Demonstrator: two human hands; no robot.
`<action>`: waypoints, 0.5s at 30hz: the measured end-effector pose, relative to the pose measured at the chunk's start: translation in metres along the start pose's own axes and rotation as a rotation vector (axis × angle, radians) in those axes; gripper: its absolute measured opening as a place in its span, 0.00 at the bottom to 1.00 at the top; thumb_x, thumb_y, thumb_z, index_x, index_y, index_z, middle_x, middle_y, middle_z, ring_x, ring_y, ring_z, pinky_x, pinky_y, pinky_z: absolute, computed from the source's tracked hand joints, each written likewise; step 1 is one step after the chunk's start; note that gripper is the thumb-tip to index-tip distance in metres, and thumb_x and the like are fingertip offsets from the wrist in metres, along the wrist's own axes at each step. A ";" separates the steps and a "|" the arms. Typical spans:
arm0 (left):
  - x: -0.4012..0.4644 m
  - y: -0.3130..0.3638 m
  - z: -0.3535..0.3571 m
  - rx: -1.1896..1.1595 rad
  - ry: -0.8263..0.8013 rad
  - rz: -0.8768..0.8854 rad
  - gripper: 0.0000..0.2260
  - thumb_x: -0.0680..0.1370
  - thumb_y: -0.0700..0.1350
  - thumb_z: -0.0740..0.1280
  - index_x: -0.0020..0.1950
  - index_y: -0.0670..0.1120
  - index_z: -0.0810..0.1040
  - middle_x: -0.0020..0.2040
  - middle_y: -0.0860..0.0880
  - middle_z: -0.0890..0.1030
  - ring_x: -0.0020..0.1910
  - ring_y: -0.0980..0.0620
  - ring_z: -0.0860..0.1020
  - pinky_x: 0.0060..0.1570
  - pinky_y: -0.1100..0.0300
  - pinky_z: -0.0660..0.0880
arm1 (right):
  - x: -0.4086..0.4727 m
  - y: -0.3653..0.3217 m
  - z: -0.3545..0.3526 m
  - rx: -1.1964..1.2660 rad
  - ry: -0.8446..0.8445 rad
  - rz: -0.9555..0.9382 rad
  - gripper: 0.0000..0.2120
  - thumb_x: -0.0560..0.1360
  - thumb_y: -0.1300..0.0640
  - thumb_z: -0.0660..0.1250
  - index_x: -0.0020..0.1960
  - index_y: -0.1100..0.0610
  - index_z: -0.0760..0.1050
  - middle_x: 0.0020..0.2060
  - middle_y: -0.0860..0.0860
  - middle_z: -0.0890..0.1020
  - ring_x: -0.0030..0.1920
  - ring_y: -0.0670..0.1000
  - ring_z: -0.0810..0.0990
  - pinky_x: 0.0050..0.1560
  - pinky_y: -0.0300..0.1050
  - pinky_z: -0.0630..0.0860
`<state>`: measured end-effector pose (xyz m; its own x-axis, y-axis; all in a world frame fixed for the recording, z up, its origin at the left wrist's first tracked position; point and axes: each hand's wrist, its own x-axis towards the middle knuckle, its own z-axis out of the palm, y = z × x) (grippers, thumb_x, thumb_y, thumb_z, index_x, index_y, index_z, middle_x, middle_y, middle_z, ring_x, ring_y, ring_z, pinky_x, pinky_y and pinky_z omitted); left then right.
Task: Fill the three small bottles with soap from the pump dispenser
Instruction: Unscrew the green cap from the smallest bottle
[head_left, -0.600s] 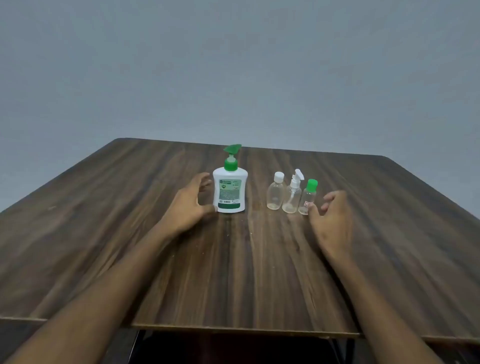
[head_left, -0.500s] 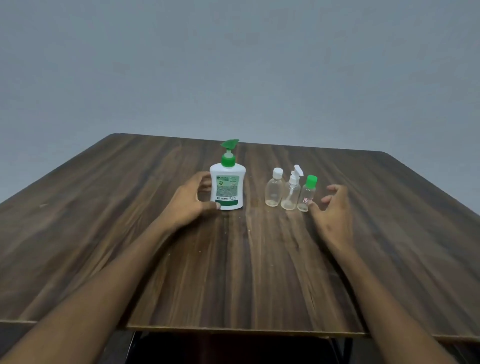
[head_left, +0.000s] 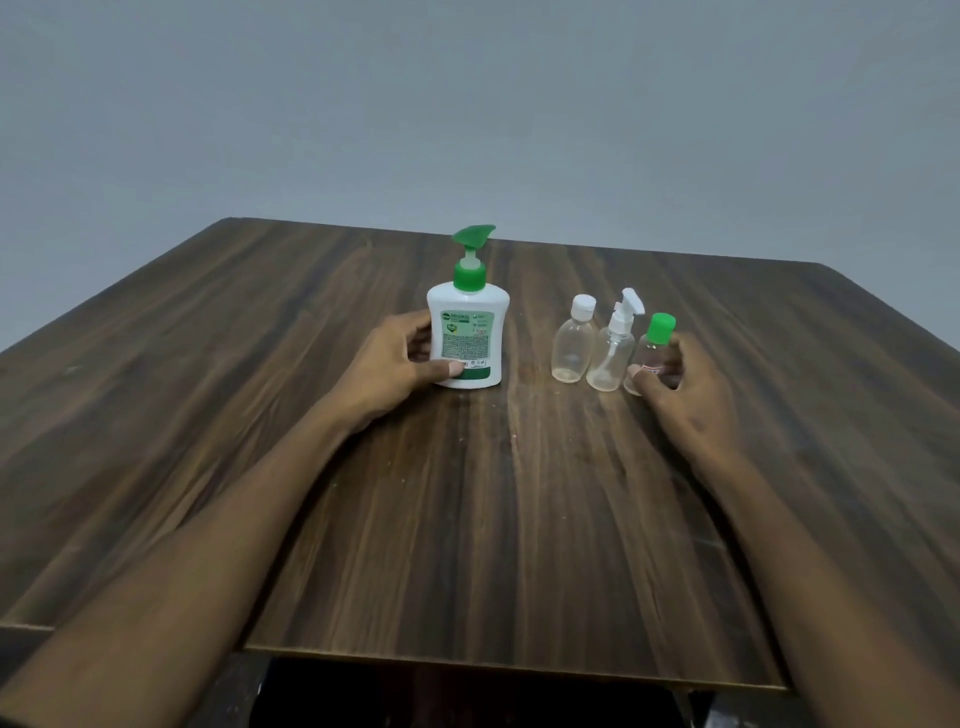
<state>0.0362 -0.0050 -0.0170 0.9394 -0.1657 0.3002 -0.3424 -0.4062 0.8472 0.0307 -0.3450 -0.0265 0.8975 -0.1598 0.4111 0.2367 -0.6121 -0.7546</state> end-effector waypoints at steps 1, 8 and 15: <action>-0.001 -0.001 0.000 -0.008 0.003 0.004 0.20 0.77 0.36 0.78 0.69 0.45 0.82 0.62 0.51 0.88 0.61 0.52 0.86 0.68 0.49 0.80 | 0.000 0.000 0.000 0.012 0.008 -0.005 0.12 0.74 0.54 0.72 0.56 0.49 0.76 0.47 0.43 0.83 0.47 0.44 0.81 0.47 0.44 0.76; 0.000 -0.003 0.001 0.000 0.005 0.018 0.20 0.78 0.35 0.77 0.69 0.45 0.82 0.62 0.53 0.88 0.61 0.53 0.86 0.67 0.53 0.79 | 0.001 0.001 0.003 0.061 0.031 -0.001 0.09 0.73 0.57 0.72 0.53 0.50 0.77 0.42 0.43 0.82 0.44 0.43 0.80 0.43 0.38 0.73; -0.001 -0.002 0.004 -0.024 0.009 0.014 0.20 0.78 0.35 0.77 0.69 0.45 0.82 0.62 0.53 0.88 0.62 0.53 0.86 0.68 0.53 0.79 | 0.001 0.003 0.002 0.074 0.024 0.007 0.11 0.73 0.57 0.71 0.55 0.49 0.77 0.43 0.43 0.83 0.44 0.42 0.81 0.43 0.37 0.73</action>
<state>0.0356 -0.0070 -0.0211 0.9348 -0.1628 0.3155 -0.3546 -0.3827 0.8531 0.0334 -0.3451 -0.0290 0.8902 -0.1832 0.4170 0.2579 -0.5521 -0.7929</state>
